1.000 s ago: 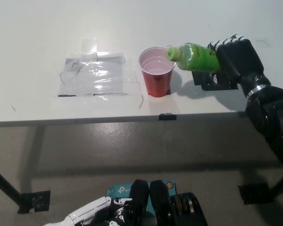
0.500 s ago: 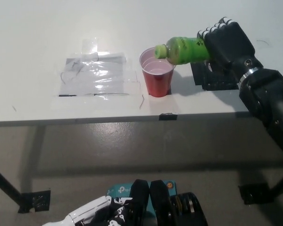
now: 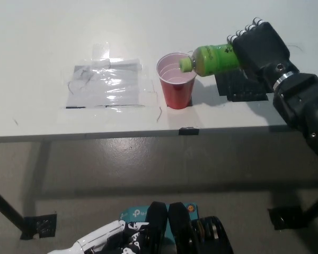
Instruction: The robot uses its right hand to pick up a bottle kept in the middle of the desk and tilt it into a cup kept next to it to pour water out
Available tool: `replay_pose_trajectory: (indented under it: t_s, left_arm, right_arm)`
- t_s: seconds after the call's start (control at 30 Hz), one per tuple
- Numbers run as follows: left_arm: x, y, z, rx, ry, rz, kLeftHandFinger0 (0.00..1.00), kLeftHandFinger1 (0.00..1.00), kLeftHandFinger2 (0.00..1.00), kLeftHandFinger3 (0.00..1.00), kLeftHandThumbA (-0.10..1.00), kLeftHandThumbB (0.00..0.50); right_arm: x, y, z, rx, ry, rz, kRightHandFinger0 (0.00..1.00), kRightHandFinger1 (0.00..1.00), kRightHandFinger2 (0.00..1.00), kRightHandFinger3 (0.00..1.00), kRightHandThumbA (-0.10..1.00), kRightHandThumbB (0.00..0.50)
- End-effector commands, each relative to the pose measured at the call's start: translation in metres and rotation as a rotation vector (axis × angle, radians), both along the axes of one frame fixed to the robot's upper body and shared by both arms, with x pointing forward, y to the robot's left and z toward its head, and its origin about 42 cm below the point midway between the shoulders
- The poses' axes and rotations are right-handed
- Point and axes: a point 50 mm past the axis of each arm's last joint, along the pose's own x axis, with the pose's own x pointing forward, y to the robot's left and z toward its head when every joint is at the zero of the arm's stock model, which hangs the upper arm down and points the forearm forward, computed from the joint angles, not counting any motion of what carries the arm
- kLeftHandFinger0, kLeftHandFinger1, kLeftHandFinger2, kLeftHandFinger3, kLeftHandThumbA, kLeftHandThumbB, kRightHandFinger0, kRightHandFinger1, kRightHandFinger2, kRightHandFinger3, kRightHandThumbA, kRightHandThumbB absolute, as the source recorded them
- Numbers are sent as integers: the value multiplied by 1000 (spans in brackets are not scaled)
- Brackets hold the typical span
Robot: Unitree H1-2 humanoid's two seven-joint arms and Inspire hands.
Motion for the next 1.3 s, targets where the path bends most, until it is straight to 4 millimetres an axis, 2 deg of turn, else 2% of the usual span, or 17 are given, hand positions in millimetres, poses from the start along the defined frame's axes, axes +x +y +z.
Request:
replay_pose_trajectory:
  t_s: [0.0,0.03,0.1,0.17,0.23,0.27,0.33,0.47,0.5,0.6,0.63,0.7,0.77,0.9,1.0,1.17,1.27]
  left_arm:
    - [0,3,8,12,-23,-29,1000,1000,1000,1000,356,500]
    - [0,4,8,10,-23,-30,1000,1000,1000,1000,355,500]
    - [0,4,9,12,-24,-31,1000,1000,1000,1000,359,500]
    - [0,4,8,14,-25,-31,1000,1000,1000,1000,367,500]
    - [0,4,9,11,-25,-32,1000,1000,1000,1000,363,500]
    - [0,4,9,12,-26,-34,1000,1000,1000,1000,373,500]
    - [0,4,8,12,-22,-32,1000,1000,1000,1000,369,500]
    - [0,4,9,10,-21,-33,1000,1000,1000,1000,361,500]
    - [0,4,9,10,-22,-32,1000,1000,1000,1000,368,500]
    - [-1,3,9,4,-26,-33,1000,1000,1000,1000,362,500]
    - [0,4,9,11,-28,-34,1000,1000,1000,1000,371,500]
    - [0,4,9,5,-21,-35,1000,1000,1000,1000,352,500]
    - [0,4,9,8,-21,-34,1000,1000,1000,1000,356,500]
    - [0,5,9,6,-20,-34,1000,1000,1000,1000,365,500]
    - [0,5,9,5,-19,-32,1000,1000,1000,1000,356,500]
    - [-2,4,9,8,-24,-29,1000,1000,1000,1000,351,500]
    - [-1,4,8,9,-28,-31,1000,1000,1000,1000,364,500]
  right_arm:
    - [9,0,64,-90,-204,8,679,95,99,0,-100,79]
    - [10,3,66,-100,-204,7,726,159,146,60,-95,57]
    - [10,7,71,-114,-197,-1,731,159,155,120,-77,42]
    - [12,12,75,-138,-209,-21,723,146,129,84,-55,52]
    - [13,14,77,-144,-207,-27,718,139,117,38,-69,26]
    - [13,17,81,-154,-210,-41,787,135,103,2,-42,6]
    - [14,23,86,-183,-229,-46,733,45,10,0,-23,9]
    - [13,31,90,-212,-230,-75,803,26,0,28,18,25]
    - [13,32,91,-236,-238,-92,684,1,0,8,50,27]
    - [14,34,92,-262,-243,-124,653,0,0,72,102,43]
    - [15,34,92,-313,-254,-175,573,0,0,152,175,25]
    - [18,33,90,-344,-256,-207,537,17,27,221,186,71]
    - [18,32,89,-357,-260,-217,497,0,0,238,197,81]
    - [19,21,86,-405,-254,-238,570,57,46,329,179,87]
    - [19,18,84,-423,-245,-249,604,82,58,293,229,60]
    - [16,19,84,-419,-251,-235,552,31,22,333,240,69]
    - [13,22,85,-402,-251,-222,533,19,7,312,252,60]
